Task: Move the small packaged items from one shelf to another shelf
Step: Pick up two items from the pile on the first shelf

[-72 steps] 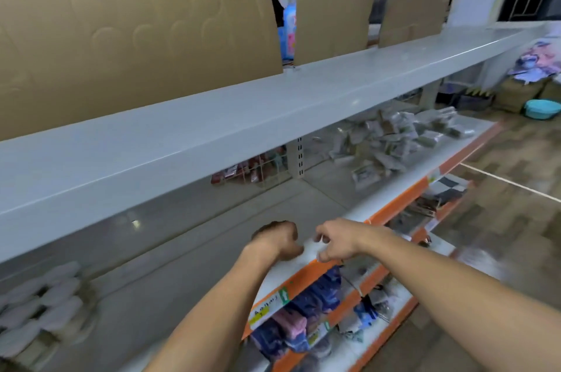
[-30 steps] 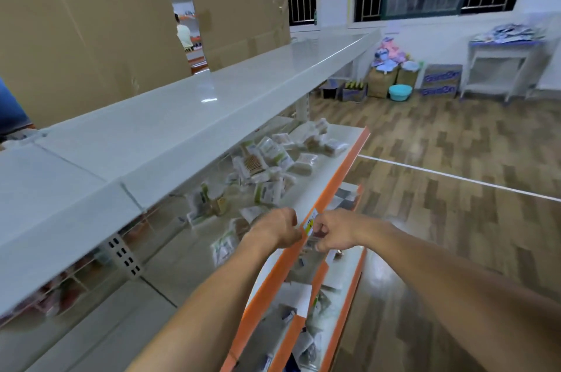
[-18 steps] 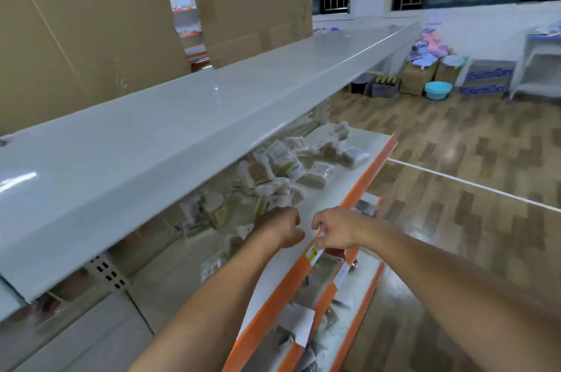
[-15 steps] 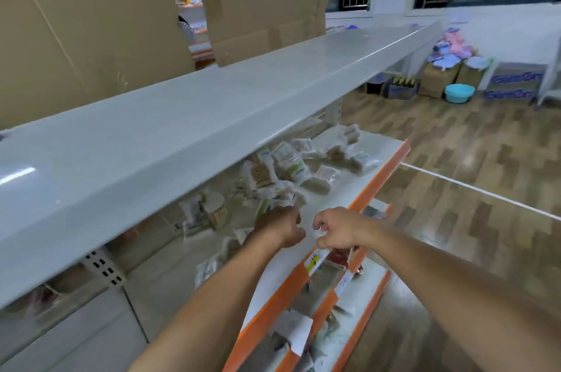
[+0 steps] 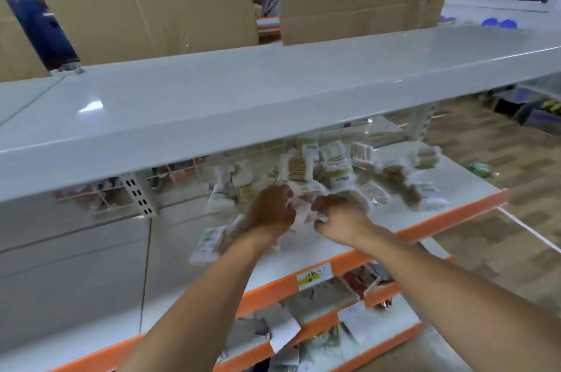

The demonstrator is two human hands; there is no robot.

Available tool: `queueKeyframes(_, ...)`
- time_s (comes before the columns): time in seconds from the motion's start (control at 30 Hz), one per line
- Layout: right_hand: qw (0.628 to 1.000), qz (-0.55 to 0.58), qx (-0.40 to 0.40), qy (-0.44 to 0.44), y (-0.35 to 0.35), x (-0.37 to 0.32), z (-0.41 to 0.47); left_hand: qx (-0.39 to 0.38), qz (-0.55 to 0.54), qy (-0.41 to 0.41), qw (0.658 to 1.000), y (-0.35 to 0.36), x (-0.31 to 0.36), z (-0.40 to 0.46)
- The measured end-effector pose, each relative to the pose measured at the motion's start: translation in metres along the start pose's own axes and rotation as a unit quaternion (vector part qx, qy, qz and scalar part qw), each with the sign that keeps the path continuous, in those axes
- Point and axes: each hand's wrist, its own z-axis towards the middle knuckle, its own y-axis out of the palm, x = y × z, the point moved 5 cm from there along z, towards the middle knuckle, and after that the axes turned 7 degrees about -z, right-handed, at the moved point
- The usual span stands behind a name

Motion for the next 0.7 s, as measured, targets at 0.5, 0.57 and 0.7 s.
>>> queueKeyframes(0.5,0.983,0.123,0.115,-0.067,0.005,-0.029,0.048,0.161,-0.074,-0.166,0.97,-0.026,-0.086,0.013)
queueKeyframes(0.57,0.981,0.12,0.132,-0.08,0.002,-0.032,0.056,0.171,-0.088,-0.163,0.968,-0.021,-0.087,0.023)
queueKeyframes(0.7,0.978,0.067,0.171,-0.1,0.003,-0.041,0.069,0.198,-0.108,-0.153,0.962,-0.009,-0.09,0.037)
